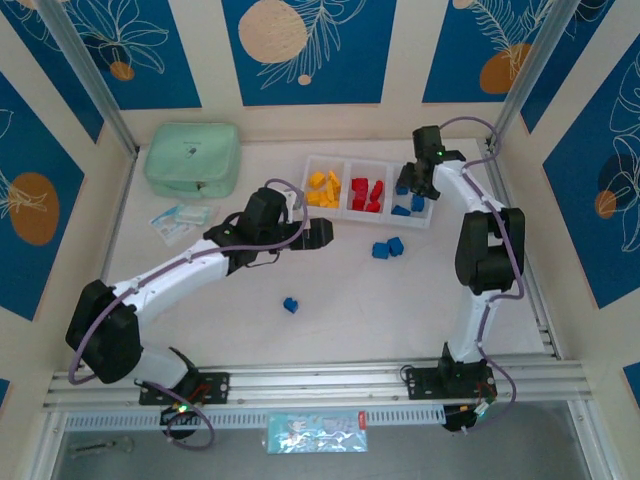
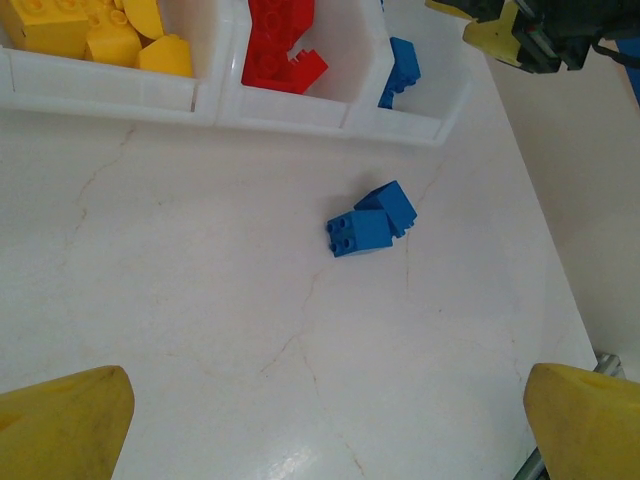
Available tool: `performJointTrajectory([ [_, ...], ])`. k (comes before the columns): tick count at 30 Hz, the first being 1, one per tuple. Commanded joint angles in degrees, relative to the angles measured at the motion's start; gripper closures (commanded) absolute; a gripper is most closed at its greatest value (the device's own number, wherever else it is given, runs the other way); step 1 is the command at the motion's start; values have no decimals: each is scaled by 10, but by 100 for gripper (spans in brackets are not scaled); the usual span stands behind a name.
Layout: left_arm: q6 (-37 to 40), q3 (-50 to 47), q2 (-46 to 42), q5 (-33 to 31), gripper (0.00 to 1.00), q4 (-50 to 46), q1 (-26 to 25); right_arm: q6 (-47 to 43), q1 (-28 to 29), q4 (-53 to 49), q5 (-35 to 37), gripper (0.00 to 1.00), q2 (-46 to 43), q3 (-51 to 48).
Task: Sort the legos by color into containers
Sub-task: Place the lego in the container, then pick up the lego from the middle-right of the table.
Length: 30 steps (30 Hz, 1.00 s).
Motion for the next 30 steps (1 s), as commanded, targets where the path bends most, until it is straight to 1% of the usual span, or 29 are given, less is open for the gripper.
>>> performJointTrajectory([
  [1, 8, 3, -13, -6, 0, -9, -4, 1, 20, -13, -1, 35, -68, -47],
  [5, 6, -16, -32, -6, 0, -12, -4, 25, 34, -4, -43, 32, -130, -127],
  [10, 0, -45, -53, -3, 0, -25, -4, 32, 40, -6, -86, 30, -179, -209],
  [15, -18, -84, -75, -11, 0, -19, -4, 28, 45, -14, -138, 29, -200, -272],
  [18, -28, -105, -88, -19, 0, -10, -4, 26, 59, -16, -149, 28, -206, -307],
  [21, -39, -120, -94, -24, 0, -1, -4, 29, 65, -5, -177, 28, -205, -340],
  [26, -47, -129, -92, -24, 0, 8, -4, 28, 69, 20, -185, 30, -190, -361],
  [28, -47, -125, -90, -24, 0, 5, -4, 27, 68, 16, -167, 34, -176, -352],
  [30, -46, -121, -89, -23, 0, 2, -4, 25, 64, 9, -148, 35, -167, -345],
])
